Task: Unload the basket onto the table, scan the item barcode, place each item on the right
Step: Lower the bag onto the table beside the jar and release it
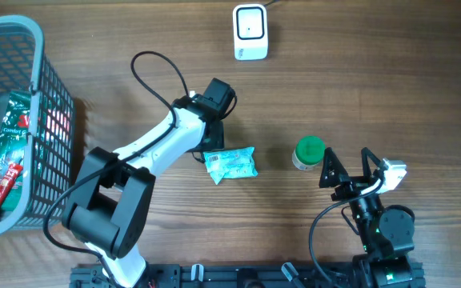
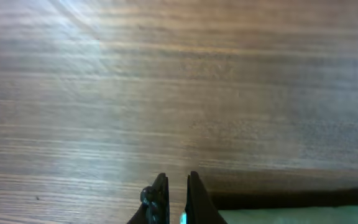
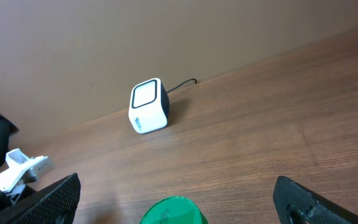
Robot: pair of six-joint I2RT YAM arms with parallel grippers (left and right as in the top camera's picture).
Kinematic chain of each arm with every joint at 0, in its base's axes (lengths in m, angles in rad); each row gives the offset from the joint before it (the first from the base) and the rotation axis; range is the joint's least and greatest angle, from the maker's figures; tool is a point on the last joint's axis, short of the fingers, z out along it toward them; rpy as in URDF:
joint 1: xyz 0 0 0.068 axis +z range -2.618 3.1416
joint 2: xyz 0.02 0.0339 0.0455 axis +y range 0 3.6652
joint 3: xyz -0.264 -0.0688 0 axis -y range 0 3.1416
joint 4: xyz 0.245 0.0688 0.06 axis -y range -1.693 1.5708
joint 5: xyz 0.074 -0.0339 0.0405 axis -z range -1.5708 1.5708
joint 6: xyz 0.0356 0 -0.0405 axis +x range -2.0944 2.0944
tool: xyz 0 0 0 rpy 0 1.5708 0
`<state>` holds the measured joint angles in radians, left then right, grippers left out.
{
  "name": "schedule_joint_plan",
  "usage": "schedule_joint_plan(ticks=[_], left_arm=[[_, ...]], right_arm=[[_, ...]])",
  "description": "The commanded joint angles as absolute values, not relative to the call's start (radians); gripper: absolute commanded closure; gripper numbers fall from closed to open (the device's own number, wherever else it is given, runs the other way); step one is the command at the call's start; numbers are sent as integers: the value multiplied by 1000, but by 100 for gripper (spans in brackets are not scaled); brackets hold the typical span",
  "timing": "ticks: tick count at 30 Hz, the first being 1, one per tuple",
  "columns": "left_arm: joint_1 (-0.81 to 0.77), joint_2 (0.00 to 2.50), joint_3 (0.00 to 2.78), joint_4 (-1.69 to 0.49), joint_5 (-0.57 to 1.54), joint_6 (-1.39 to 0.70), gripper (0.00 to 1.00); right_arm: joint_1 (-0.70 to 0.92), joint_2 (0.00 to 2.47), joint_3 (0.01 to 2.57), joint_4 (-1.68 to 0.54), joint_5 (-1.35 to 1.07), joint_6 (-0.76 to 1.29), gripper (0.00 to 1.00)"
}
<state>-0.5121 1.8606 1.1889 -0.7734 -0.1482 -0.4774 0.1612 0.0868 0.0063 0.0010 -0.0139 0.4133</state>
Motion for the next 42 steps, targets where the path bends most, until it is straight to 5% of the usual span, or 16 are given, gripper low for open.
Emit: schedule_joint_plan(ticks=[1,12,24,42], left_arm=[[-515,1871,1143,-777,-51,-482,95],[-519,1871,1122,-888,168,-475,96],[-590,1871,1122,-719,80,-480,85],[-662,1879,1134,-563,130,-487,96]], right_arm=[[165,89,5,6,-1,395,0],[165,89,5,6,0,396,0],[165,89,5,6,-1,395,0],[165,89,5,6,-1,395,0]])
